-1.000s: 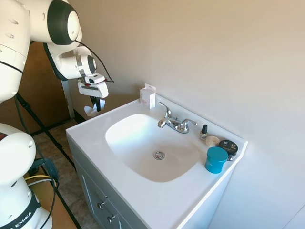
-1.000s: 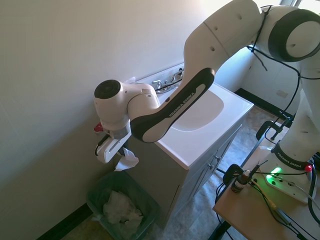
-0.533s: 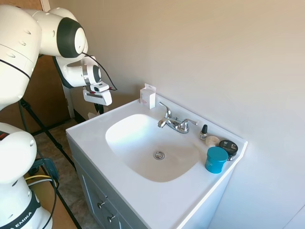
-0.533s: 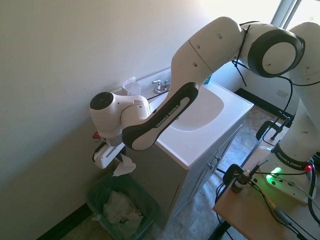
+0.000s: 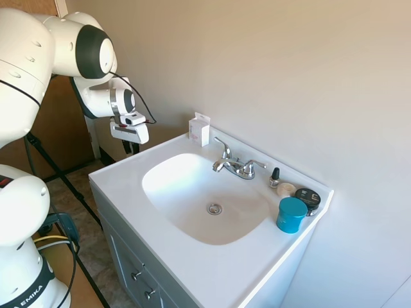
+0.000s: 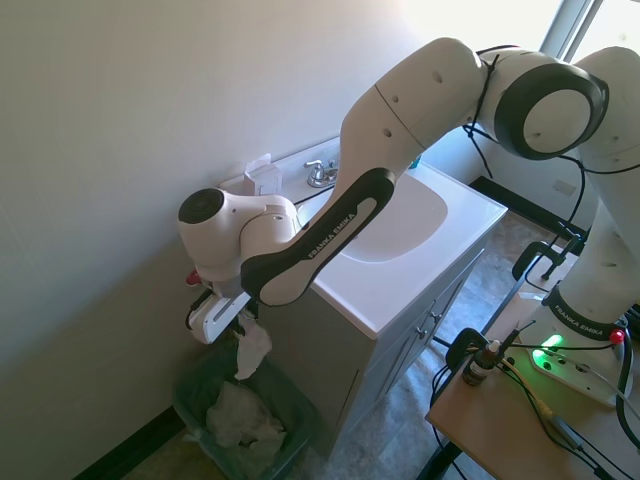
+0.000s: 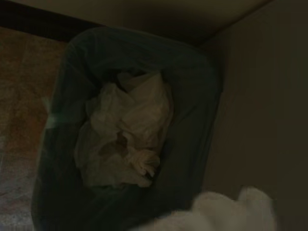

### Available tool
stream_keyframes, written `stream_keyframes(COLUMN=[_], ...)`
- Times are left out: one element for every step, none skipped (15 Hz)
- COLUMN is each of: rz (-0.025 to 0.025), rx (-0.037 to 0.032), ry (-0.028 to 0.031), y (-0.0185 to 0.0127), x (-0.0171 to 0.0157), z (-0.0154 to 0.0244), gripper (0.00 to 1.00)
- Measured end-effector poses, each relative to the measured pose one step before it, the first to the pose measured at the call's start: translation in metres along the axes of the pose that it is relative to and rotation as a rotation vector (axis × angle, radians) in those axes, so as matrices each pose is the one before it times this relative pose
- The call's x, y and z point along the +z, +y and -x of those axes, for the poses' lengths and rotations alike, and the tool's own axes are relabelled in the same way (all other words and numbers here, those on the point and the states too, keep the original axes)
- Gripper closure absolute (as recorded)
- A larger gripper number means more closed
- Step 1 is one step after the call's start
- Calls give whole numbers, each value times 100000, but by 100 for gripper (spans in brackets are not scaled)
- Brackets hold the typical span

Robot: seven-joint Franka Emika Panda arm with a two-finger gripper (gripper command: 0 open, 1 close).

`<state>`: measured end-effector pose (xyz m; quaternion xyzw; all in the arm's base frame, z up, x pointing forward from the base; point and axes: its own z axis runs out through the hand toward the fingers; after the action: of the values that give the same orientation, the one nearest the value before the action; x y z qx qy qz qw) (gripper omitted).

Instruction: Throw the tissue in the trash bin

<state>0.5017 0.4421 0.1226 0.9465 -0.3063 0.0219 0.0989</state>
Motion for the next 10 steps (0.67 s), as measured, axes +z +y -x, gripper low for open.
stream_keyframes(rz=[544, 370, 126, -73, -629, -1097, -1565, -1628, -1591, -1829], rx=[-225, -272, -224, -129, -46, -79, -109, -80, 6, -39], ry=[-208, -127, -127, -80, 195, 510, 834, 1075, 1193, 1302], y=[41, 20, 3, 18, 91, 386, 698, 938, 985, 1024], x=[37, 23, 6, -106, -533, -1172, -1778, -2170, -2227, -2344], z=[96, 118, 116, 104, 31, -23, -47, -74, -70, -35], gripper=[0, 0, 0, 0, 0, 0, 0, 0, 0, 0])
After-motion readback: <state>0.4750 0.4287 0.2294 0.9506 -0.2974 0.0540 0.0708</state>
